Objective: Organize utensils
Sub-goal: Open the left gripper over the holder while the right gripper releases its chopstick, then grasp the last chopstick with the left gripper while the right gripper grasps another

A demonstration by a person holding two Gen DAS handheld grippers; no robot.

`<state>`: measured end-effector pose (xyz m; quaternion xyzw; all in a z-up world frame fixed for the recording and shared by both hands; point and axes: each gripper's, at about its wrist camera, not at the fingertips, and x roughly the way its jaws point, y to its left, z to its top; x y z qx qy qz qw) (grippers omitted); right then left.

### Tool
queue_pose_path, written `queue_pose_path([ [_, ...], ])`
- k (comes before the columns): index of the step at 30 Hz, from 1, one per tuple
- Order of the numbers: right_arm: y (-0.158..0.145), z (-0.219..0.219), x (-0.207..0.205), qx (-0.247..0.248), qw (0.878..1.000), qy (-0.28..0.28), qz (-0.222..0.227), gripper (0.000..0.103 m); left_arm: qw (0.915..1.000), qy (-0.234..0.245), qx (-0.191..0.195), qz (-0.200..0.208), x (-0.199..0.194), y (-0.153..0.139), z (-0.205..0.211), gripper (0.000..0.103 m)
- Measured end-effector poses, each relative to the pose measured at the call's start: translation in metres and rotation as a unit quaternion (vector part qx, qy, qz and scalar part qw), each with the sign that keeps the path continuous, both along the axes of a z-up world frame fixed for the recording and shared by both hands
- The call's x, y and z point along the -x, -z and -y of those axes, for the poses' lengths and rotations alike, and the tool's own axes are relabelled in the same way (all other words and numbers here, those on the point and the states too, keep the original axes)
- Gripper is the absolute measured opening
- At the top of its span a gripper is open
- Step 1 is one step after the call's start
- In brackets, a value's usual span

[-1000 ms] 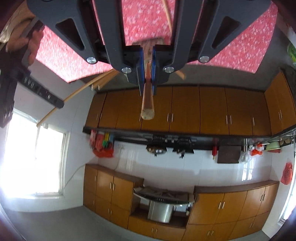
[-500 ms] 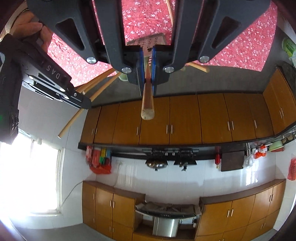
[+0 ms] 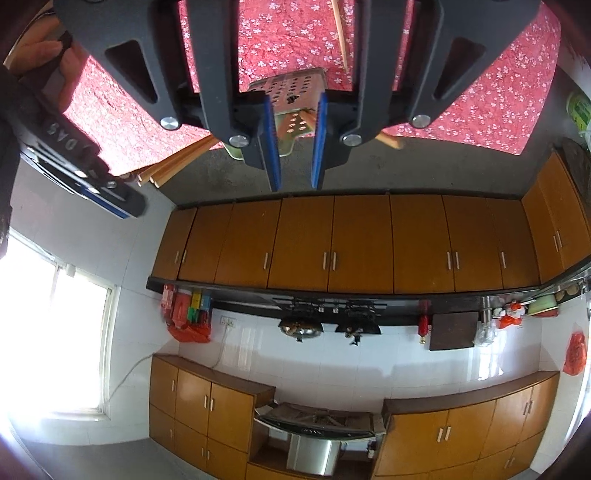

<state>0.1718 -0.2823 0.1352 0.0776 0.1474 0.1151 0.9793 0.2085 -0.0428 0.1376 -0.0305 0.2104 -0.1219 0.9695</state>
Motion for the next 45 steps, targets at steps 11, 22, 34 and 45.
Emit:
queue_pose_path([
  [11, 0.073, 0.046, 0.032, 0.022, 0.994, 0.051, -0.091, 0.034, 0.9977, -0.058, -0.017, -0.030, 0.060, 0.048, -0.061, 0.032],
  [22, 0.206, 0.006, 0.031, 0.023, 0.959, -0.025, -0.282, 0.026, 0.9799, -0.038, -0.018, -0.195, 0.071, 0.186, -0.062, 0.031],
  [34, 0.226, -0.005, 0.030, 0.054, 0.956, -0.013, -0.289, 0.009, 0.9730, -0.021, -0.048, -0.225, 0.068, 0.215, -0.034, 0.031],
  [45, 0.227, -0.005, 0.027, 0.063, 0.957, -0.007, -0.282, 0.008, 0.9679, -0.040, -0.086, -0.233, 0.060, 0.230, -0.026, 0.008],
])
